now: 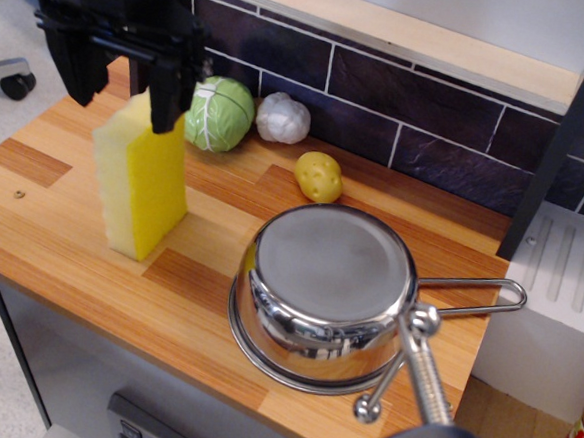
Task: Wipe pot with sponge
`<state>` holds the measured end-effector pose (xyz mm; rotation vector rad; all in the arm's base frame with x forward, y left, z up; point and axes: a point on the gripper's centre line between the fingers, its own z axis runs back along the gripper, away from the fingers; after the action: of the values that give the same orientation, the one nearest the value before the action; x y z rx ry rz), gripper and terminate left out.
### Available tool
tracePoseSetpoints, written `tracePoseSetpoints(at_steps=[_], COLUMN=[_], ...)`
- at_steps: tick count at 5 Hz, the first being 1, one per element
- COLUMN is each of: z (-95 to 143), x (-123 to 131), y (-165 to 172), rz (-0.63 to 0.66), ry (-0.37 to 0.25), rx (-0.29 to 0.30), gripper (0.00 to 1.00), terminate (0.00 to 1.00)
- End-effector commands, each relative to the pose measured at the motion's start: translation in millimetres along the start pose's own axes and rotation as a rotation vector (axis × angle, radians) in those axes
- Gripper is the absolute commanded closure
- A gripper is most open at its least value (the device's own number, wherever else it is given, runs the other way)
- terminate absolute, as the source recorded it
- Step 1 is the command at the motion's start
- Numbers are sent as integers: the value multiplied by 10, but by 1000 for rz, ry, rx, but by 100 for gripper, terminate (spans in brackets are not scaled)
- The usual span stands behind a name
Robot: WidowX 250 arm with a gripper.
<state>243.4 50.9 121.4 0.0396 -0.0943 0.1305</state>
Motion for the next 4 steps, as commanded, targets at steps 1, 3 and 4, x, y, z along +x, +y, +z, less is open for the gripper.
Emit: tracePoseSetpoints(at_steps=[1,3,4], z=[-105,-295,-409], x=[121,168,177], y=[-19,22,-10], rz=[-4,-27,-28], ry=[-66,-79,-83], rx=[67,128,156], gripper=[0,0,0], terminate=[0,0,0])
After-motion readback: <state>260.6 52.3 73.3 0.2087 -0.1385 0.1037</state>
